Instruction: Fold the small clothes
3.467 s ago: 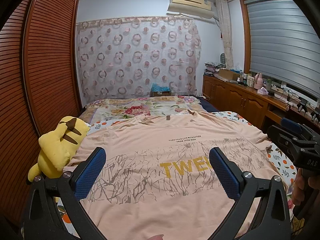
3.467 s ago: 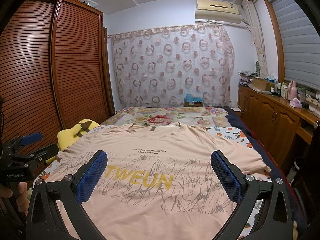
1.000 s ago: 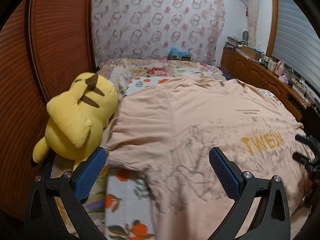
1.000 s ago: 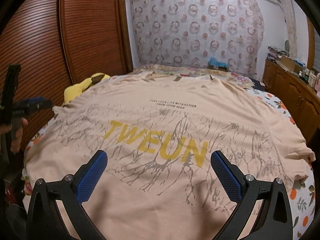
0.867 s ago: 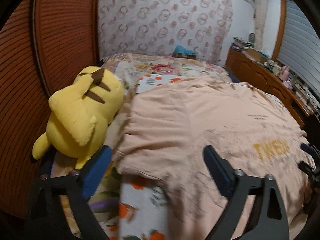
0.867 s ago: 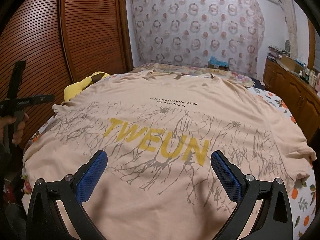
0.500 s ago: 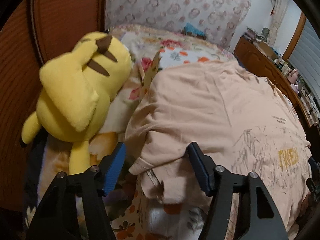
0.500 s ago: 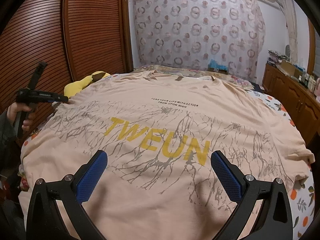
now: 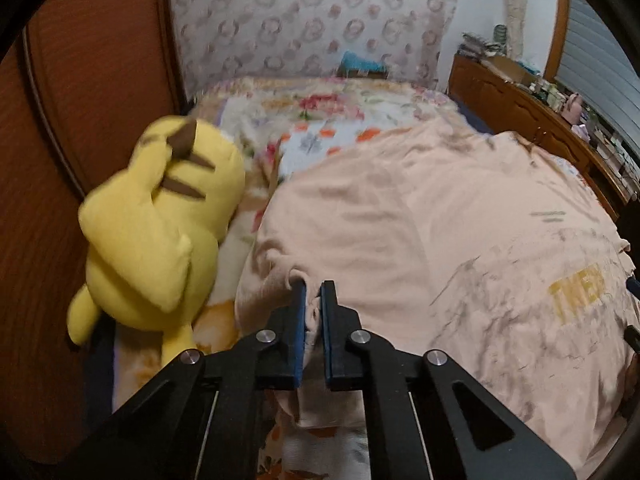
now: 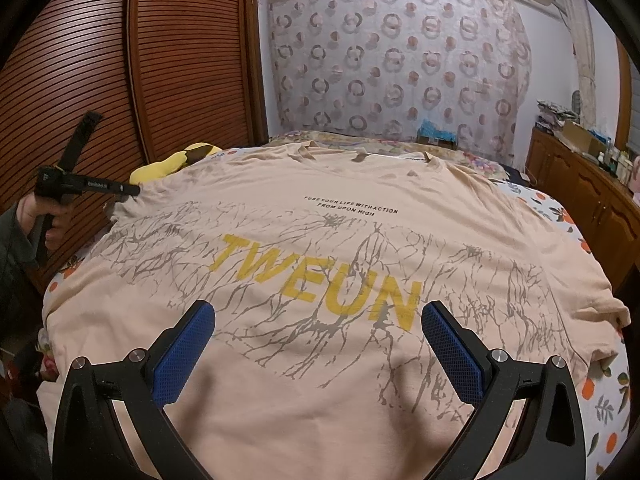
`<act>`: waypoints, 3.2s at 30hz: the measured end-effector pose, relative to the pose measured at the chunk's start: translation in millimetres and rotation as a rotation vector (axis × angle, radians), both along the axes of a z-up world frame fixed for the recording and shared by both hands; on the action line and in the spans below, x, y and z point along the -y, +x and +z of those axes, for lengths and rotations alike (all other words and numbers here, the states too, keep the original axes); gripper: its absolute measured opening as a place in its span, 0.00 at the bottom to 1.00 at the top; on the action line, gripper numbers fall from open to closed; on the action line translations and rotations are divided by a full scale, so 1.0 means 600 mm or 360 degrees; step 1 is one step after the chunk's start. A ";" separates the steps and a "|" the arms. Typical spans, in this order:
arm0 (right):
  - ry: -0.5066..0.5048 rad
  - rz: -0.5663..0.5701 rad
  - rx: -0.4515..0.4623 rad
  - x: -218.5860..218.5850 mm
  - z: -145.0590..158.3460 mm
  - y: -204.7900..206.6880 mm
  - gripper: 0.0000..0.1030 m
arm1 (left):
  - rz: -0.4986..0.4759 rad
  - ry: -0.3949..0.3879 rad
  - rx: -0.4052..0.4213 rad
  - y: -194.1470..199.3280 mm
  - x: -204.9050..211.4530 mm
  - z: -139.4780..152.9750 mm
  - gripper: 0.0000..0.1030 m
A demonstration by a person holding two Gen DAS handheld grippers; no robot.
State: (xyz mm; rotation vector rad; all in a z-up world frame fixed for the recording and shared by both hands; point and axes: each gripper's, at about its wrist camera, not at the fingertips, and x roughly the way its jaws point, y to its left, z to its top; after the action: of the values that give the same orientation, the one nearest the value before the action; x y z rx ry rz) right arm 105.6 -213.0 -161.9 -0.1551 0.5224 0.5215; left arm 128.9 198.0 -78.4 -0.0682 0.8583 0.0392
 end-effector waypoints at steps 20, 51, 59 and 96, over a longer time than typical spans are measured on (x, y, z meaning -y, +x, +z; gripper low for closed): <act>-0.0014 0.0017 -0.0036 -0.003 -0.001 0.004 1.00 | -0.0336 -0.0013 0.0229 -0.029 0.167 0.099 0.80; -0.0024 0.0494 -0.0009 -0.116 0.066 0.064 0.69 | -0.0042 0.0016 -0.0048 -0.064 0.081 -0.068 0.95; -0.0136 0.0762 -0.0081 -0.242 0.040 0.126 0.42 | -0.0040 0.0018 -0.0048 -0.064 0.080 -0.068 0.95; -0.0057 0.0285 -0.0197 -0.229 -0.007 0.250 0.35 | -0.0043 0.0016 -0.0043 -0.068 0.080 -0.067 0.96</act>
State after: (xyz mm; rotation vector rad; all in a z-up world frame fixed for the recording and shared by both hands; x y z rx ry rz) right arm 255.5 -75.9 -165.9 -0.2059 0.6427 0.6996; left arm 88.4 149.7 -118.3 -0.0466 0.8859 0.0189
